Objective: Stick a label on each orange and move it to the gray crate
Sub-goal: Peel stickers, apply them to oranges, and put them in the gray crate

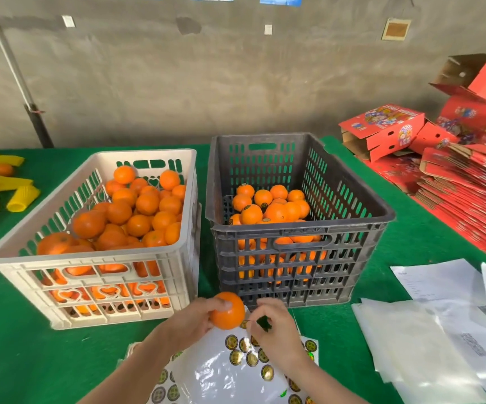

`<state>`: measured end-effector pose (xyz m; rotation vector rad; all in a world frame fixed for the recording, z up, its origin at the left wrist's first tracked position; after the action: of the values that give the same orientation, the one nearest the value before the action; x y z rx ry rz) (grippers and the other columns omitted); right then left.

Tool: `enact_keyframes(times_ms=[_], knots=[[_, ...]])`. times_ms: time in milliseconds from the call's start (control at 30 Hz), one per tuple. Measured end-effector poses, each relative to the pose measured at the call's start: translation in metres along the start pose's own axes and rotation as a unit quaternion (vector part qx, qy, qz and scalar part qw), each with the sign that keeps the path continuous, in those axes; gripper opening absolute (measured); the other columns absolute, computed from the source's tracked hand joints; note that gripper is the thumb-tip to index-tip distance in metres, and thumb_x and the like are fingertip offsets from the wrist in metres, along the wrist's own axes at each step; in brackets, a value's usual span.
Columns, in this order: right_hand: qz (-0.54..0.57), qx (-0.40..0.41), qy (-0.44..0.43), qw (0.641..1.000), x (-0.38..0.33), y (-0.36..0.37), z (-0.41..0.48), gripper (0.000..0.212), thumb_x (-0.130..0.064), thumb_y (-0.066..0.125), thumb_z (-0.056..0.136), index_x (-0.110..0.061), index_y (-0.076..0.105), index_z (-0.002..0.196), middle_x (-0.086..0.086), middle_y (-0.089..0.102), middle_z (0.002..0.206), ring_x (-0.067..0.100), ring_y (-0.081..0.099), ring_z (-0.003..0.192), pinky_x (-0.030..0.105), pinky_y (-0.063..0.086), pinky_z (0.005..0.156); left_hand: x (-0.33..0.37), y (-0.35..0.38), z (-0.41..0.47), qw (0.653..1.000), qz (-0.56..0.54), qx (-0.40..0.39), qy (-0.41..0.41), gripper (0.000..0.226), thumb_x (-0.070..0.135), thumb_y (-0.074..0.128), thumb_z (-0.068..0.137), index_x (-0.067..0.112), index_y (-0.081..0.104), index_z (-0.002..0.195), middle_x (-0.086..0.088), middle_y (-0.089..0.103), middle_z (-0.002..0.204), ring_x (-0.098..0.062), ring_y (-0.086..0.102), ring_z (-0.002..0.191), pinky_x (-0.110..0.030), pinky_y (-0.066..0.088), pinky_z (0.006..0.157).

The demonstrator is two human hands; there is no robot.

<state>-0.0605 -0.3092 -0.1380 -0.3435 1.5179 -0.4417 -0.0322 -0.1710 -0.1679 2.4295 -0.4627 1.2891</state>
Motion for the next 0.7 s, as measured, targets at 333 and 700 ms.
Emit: enact_keyframes(times_ms=[333, 700], knots=[[0.228, 0.100, 0.093, 0.964, -0.001, -0.044, -0.002, 0.013, -0.003, 0.061, 0.088, -0.007, 0.064, 0.076, 0.004, 0.068, 0.086, 0.021, 0.062, 0.091, 0.030, 0.050, 0.086, 0.063, 0.016, -0.034, 0.964, 0.204, 0.002, 0.171, 0.072, 0.031, 0.083, 0.049, 0.044, 0.058, 0.116, 0.016, 0.059, 0.118, -0.009, 0.058, 0.108, -0.024, 0.045, 0.085], [0.324, 0.034, -0.091, 0.941, -0.121, -0.069, 0.002, 0.068, -0.010, 0.081, 0.068, -0.024, 0.041, 0.121, -0.004, 0.067, 0.106, 0.015, 0.064, 0.102, 0.034, 0.056, 0.081, 0.143, 0.049, -0.090, 0.912, 0.146, 0.028, 0.382, 0.080, 0.010, 0.081, 0.068, 0.045, 0.047, 0.131, 0.022, 0.052, 0.124, -0.009, 0.057, 0.114, -0.024, 0.052, 0.084]])
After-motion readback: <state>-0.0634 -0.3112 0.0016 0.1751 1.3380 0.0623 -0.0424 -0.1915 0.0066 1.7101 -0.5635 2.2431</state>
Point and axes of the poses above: each hand's wrist, its own z-axis towards the middle knuckle, its own y-axis out of the palm, x = y × z, the point moved 10 cm from there along z, towards the middle knuckle
